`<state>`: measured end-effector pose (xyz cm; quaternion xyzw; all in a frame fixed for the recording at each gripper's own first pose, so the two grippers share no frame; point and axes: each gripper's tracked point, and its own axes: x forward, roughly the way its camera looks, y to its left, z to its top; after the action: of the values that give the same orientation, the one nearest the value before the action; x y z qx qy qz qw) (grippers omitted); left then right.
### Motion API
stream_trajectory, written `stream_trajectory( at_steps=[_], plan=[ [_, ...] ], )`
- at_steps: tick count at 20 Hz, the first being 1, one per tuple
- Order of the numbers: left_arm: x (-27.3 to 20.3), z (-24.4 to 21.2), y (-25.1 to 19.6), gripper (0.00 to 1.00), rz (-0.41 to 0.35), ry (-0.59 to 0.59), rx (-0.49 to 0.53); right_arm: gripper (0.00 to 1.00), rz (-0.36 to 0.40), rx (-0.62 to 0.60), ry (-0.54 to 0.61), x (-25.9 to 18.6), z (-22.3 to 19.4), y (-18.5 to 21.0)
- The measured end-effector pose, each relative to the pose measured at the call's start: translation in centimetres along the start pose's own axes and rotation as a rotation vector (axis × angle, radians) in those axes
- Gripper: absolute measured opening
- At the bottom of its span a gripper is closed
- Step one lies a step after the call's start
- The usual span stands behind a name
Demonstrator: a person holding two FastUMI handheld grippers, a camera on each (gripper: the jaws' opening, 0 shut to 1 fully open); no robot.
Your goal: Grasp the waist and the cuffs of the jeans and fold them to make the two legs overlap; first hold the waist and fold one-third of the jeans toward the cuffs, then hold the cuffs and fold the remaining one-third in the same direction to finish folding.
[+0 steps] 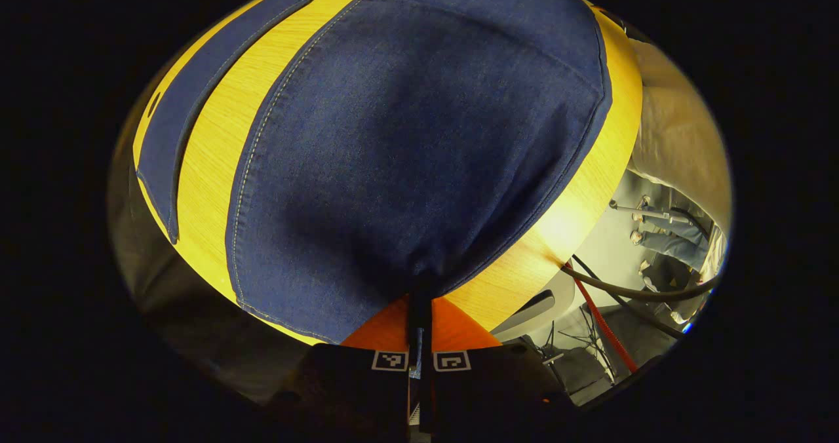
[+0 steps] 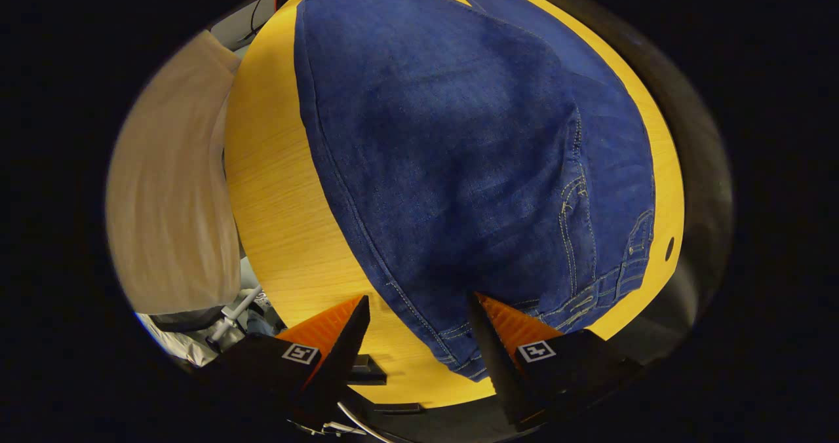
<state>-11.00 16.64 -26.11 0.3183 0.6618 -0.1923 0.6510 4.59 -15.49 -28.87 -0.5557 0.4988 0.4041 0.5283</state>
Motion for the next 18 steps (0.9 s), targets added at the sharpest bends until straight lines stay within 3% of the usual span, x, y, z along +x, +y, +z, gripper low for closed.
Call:
stream_trajectory(
  at_steps=[10, 11, 13, 17, 18],
  plan=[
    [0.0, 0.0, 0.1, 0.0, 0.028, -0.01, -0.03, 0.81, 0.007, 0.004, 0.035, 0.6, 0.1, -0.4],
    [0.0, 0.1, 0.2, 0.0, 0.029, -0.012, -0.033, 0.68, 0.008, 0.006, 0.035, 0.3, 0.3, -0.5],
    [0.0, 0.1, 0.1, 0.0, 0.028, -0.013, -0.038, 0.63, -0.007, 0.028, 0.026, 0.3, 0.4, -0.9],
    [0.0, -0.1, 0.2, 0.0, 0.018, -0.02, -0.03, 0.17, -0.04, 0.082, 0.011, 0.6, 0.3, -2.0],
    [0.0, -0.1, 0.2, 0.0, 0.013, -0.019, -0.027, 0.16, -0.039, 0.099, 0.011, 0.5, 0.3, -2.0]
  ],
)
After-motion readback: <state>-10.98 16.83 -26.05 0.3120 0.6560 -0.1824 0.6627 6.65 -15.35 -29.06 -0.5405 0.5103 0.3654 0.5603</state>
